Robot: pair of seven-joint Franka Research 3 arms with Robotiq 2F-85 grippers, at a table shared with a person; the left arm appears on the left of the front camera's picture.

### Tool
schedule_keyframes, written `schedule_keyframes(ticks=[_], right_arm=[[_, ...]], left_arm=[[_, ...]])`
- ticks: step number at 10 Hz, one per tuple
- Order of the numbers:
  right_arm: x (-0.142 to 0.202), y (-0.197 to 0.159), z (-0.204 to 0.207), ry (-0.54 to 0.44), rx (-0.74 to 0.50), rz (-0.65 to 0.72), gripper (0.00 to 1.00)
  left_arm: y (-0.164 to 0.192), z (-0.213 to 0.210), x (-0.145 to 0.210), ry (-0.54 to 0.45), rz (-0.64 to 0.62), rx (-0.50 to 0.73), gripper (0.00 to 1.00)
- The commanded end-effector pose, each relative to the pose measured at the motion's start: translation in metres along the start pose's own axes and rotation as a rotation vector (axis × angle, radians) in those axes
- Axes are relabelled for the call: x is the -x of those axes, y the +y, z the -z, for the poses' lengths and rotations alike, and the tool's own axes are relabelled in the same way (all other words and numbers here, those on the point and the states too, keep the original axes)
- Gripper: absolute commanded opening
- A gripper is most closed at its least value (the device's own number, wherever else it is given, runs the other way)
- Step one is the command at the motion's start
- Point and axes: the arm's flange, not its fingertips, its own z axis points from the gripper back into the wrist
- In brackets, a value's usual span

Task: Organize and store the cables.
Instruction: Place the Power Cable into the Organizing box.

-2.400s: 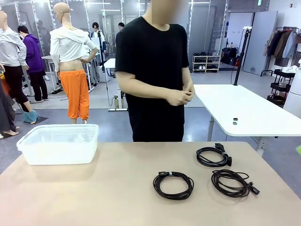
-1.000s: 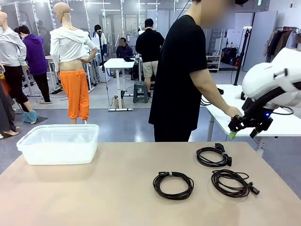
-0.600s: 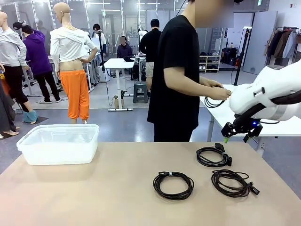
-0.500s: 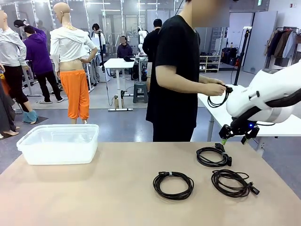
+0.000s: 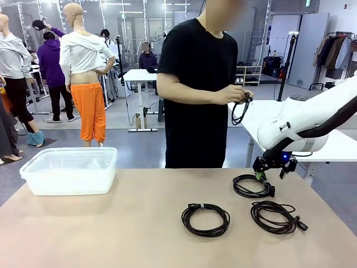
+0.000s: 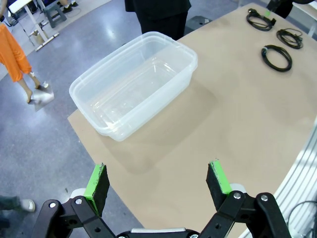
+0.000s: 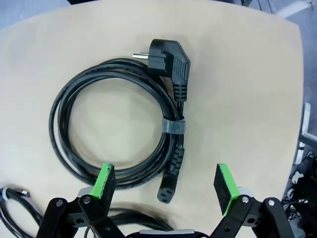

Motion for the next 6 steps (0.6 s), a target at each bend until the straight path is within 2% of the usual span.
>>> schedule_keyframes(ticks=[1,6], right_arm=[[-0.016,0.010,0.010,0.035,0.037,0.026,1.00],[-0.035,0.005,0.034,0.103,0.039,0.033,1.00]], left_arm=[[0.001,-0.001,0.000,-0.008,0.015,0.010,1.00],[0.001,-0.001,0.000,-0.008,0.015,0.010,1.00]])
